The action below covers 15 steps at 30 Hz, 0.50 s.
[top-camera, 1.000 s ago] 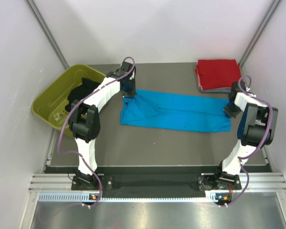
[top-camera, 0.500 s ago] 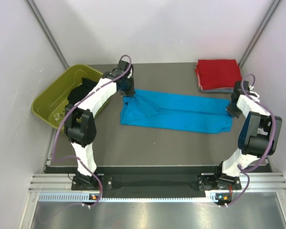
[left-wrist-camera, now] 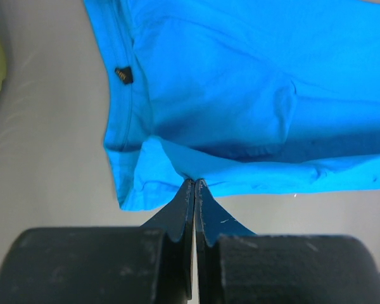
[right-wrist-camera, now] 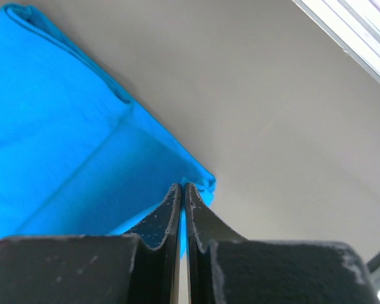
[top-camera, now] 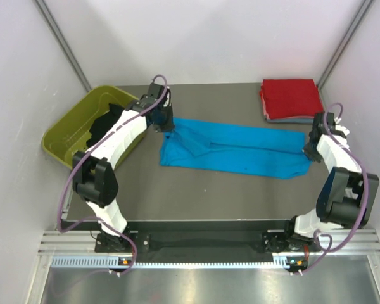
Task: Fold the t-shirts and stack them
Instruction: Fold the tshirt
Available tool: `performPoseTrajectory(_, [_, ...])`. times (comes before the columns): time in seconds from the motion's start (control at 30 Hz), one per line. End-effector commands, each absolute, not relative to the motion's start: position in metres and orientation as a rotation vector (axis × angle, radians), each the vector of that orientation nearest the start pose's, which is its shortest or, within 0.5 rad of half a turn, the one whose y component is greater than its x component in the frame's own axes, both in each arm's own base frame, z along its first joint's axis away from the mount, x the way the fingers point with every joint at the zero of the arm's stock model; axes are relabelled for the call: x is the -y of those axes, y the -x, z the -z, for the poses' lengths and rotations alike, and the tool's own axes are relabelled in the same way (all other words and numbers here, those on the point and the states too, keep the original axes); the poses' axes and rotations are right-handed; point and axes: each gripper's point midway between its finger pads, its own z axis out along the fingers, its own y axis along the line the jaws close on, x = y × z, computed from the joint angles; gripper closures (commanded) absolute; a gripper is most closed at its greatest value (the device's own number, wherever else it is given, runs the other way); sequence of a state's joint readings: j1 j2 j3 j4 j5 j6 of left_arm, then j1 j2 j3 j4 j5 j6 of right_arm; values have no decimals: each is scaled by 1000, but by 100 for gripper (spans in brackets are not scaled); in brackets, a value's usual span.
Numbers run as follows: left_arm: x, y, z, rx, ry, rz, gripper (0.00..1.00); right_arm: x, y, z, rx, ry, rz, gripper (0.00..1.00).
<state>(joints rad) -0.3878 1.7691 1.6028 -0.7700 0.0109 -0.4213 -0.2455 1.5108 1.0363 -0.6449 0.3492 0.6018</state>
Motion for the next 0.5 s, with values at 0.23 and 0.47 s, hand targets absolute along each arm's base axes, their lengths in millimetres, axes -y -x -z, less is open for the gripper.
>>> performPoseTrajectory(0.23, [176,-371,-197,-2468,40,395,100,120,-257,-92,-2317,-1204,427,100])
performPoseTrajectory(0.47, [173,-355,-204,-2451,30,410,100,118,-236,-116,-2233,-1214,417,100])
